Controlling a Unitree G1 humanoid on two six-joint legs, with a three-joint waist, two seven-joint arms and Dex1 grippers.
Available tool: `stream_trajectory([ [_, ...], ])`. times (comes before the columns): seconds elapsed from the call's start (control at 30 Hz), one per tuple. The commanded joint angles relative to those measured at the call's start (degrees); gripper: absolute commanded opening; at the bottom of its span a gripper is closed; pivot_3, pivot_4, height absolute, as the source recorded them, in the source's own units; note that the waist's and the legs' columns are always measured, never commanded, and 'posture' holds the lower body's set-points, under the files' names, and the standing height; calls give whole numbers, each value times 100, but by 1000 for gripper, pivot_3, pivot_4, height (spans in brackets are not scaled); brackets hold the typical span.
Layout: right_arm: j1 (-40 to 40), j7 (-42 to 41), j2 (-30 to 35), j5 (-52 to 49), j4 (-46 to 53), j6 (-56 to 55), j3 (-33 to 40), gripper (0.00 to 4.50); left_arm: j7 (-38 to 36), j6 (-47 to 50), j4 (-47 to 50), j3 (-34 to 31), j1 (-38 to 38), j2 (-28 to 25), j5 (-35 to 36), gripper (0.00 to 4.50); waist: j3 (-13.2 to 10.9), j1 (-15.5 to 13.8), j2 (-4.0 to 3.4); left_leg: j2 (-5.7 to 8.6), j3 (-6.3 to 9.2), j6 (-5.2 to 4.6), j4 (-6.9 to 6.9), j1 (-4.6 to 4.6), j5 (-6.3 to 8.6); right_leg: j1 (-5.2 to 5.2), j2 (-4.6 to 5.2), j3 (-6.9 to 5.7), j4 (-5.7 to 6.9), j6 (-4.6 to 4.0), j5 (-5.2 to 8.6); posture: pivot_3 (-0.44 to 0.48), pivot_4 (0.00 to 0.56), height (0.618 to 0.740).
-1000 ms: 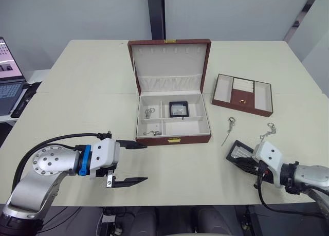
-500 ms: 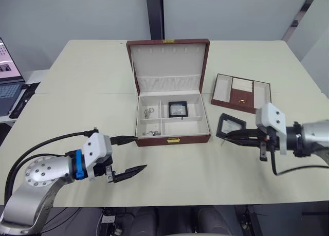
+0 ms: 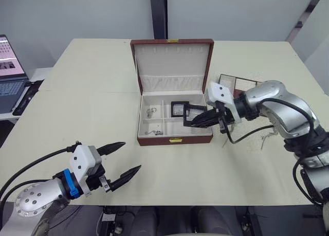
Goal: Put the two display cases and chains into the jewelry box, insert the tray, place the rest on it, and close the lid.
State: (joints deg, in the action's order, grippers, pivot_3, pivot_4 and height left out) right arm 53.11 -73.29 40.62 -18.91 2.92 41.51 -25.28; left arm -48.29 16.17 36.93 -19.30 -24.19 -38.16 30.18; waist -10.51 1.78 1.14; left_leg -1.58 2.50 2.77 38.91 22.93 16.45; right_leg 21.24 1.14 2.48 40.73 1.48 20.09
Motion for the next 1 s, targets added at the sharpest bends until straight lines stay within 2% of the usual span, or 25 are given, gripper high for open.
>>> stream_trajectory([
  [0.03,219,-141,-198,181,-157,-45,-142,36,200,-1,401,-89,-116,85,33,4500,0,2,0,-1,1,0,0,-1,0,0,0,0,1,0,0,0,150,740],
  [0.5,289,-286,-837,793,-1121,-543,-375,36,472,49,500,-117,-182,103,74,4500,0,9,-1,-2,0,0,-1,-1,0,3,-3,-6,3,0,0,0,150,740],
  [0.9,270,-410,-996,1060,-1424,-722,-329,36,429,-23,487,-91,-246,132,34,4500,0,9,-1,-2,0,0,-2,-1,0,5,-3,-6,2,0,0,0,150,740],
  [0.97,270,-402,-1015,1083,-1432,-718,-284,745,434,-1,509,-104,-245,119,47,4500,-1,10,-1,-2,0,0,-2,-1,0,5,-3,-6,2,0,0,0,150,740],
  [1.0,290,-396,-1026,1074,-1445,-709,-237,862,436,15,517,-119,-239,108,60,4500,0,10,-1,-2,0,0,-2,-1,0,5,-3,-6,2,0,0,0,150,740],
])
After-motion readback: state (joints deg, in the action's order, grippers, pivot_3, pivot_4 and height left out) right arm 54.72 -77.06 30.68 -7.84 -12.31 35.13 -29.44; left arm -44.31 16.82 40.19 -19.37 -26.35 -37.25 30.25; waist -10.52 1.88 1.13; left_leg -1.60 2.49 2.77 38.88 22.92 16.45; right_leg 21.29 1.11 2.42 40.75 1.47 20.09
